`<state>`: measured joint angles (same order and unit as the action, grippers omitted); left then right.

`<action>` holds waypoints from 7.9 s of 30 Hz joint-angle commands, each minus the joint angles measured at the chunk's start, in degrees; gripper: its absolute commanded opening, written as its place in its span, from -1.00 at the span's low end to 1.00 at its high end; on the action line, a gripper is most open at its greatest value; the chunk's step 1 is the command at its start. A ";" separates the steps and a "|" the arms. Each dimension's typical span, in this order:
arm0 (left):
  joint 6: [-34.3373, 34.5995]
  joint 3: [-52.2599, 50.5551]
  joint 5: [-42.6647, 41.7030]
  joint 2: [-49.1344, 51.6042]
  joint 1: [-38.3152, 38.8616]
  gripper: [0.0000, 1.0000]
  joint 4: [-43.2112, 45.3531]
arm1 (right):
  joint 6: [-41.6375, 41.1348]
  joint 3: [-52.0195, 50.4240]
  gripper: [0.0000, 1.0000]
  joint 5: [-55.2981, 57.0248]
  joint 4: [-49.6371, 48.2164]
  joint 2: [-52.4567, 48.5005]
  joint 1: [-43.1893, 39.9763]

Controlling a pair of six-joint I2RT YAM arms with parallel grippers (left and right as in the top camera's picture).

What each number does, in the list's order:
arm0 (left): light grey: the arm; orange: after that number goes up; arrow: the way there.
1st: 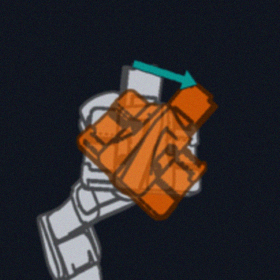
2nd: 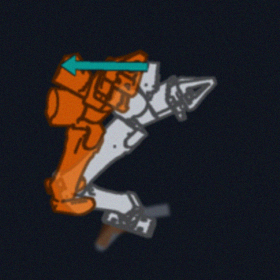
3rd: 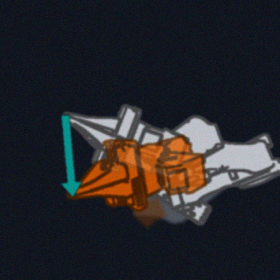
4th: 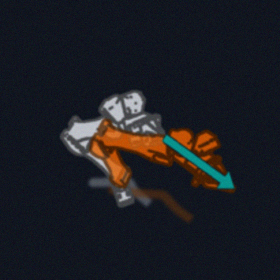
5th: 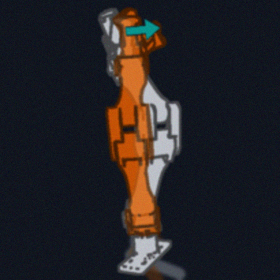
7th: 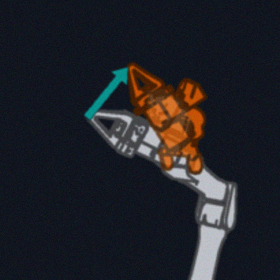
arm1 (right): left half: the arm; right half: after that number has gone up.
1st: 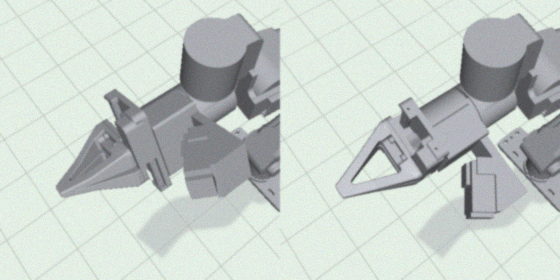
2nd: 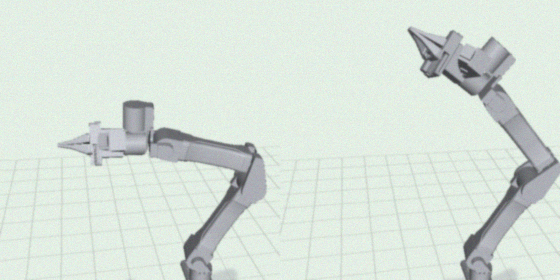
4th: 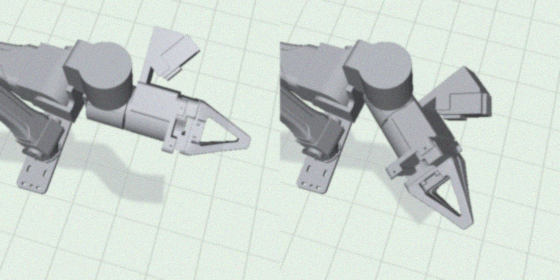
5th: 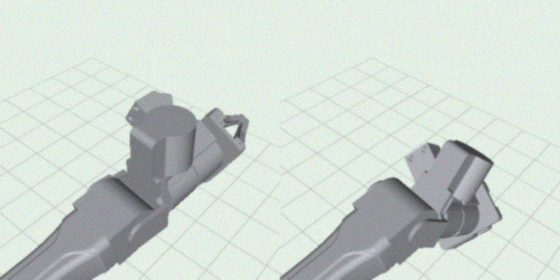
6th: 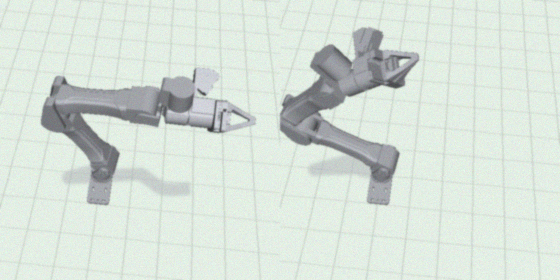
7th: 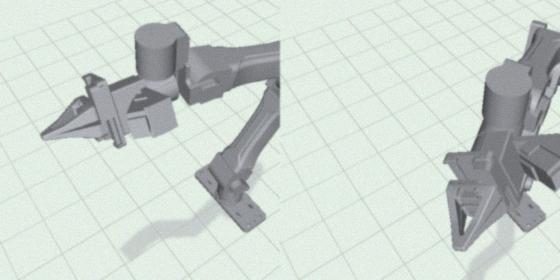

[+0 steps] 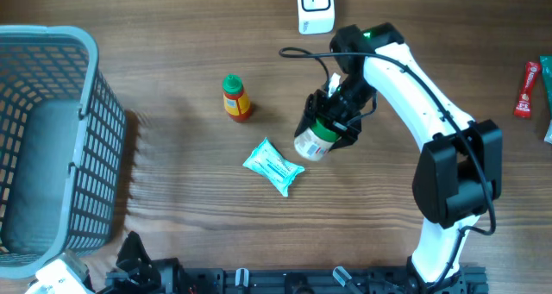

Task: Scan the item barcode
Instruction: 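Lift the jar and hold its label under the scanner, then carry the jar to the right edge and set it down, then reach the right gripper to the light-blue wet-wipe pack and grasp it, then lift the wet-wipe pack to the scanner, then carry the wet-wipe pack to the right edge and release it, then reach the open right gripper toward the red-capped sauce bottle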

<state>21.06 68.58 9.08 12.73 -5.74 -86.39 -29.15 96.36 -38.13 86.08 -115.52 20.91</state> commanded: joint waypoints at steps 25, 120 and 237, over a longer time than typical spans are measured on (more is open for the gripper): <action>-0.94 0.11 -0.07 -0.37 -0.39 1.00 0.17 | 15.17 0.37 -0.01 33.75 -107.67 -12.61 -5.29; -0.94 0.11 -0.07 -0.37 -0.39 1.00 0.17 | 23.21 -31.23 0.08 61.16 -54.38 3.89 41.03; -0.94 0.11 -0.07 -0.37 -0.39 1.00 0.17 | -7.08 25.90 1.00 24.11 -29.11 -3.41 -25.03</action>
<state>21.04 68.60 9.08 12.73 -5.74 -86.39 -23.77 121.75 -5.91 54.43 -119.13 -6.98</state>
